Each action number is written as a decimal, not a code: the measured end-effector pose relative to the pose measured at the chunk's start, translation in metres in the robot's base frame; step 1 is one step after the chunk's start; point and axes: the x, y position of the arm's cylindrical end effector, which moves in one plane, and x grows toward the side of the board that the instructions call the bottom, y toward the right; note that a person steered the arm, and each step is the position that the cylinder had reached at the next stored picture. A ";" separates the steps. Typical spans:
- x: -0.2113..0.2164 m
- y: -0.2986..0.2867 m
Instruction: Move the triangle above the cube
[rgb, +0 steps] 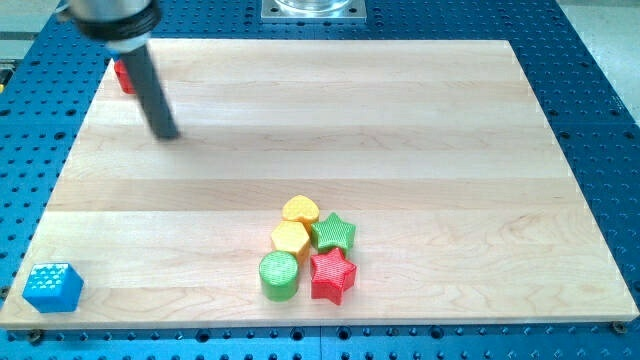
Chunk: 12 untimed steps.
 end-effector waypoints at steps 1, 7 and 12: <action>-0.106 0.014; 0.014 -0.039; 0.101 0.008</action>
